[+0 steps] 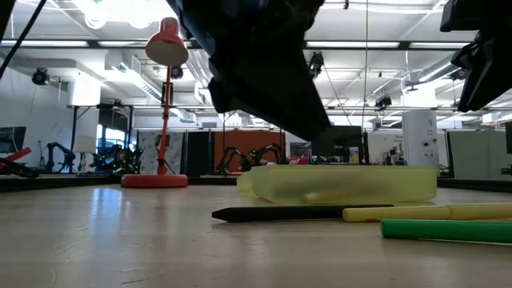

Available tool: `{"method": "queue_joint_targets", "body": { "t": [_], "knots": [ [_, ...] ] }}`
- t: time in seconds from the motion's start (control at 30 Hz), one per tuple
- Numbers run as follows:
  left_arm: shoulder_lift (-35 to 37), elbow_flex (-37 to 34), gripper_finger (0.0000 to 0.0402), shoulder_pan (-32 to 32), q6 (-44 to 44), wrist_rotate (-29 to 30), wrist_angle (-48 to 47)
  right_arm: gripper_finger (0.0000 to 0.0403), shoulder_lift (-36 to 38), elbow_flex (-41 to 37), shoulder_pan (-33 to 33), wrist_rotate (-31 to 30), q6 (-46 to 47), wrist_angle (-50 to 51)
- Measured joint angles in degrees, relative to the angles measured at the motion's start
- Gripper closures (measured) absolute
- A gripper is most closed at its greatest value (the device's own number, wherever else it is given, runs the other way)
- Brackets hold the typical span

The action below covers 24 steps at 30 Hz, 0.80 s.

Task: Pick & place school supplies into a supply box
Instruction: Put the green pen into the yellow supply box

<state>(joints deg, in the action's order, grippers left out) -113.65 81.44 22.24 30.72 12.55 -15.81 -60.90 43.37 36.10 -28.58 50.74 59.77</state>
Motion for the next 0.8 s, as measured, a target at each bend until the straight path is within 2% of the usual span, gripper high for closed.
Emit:
{"method": "queue_joint_targets", "body": {
  "t": [0.13,0.23,0.33,0.47,0.57,0.7,0.8],
  "knots": [
    [-1.28,1.17,0.0323,0.65,-0.28,-0.48,-0.09,0.0284,0.00,-0.31,0.00,0.41,0.50,-0.09],
    [-1.46,1.19,0.0325,1.05,0.34,-0.59,-0.49,0.0284,0.02,-0.51,0.15,6.48,0.67,-0.27],
    [-1.43,1.19,0.0325,1.33,1.18,-0.63,-1.72,0.0284,0.04,-1.23,1.95,12.77,-3.22,-1.51],
    [-1.22,1.19,0.0325,1.66,1.56,-0.88,-5.20,0.0284,0.53,-3.38,5.80,13.81,-5.27,-7.05],
    [-0.74,1.13,0.0325,2.16,1.84,-1.79,-7.68,0.0284,-0.34,-5.81,7.96,18.15,-4.89,-16.39],
    [-0.51,-0.32,0.0325,3.50,-1.39,-1.81,-8.68,0.0284,-5.90,-6.62,9.17,24.44,5.02,-28.50],
    [0.46,-2.42,0.0325,4.59,-5.21,-2.75,-8.86,0.0284,-12.81,-2.84,9.56,24.85,12.51,-29.18]
  ]
}}
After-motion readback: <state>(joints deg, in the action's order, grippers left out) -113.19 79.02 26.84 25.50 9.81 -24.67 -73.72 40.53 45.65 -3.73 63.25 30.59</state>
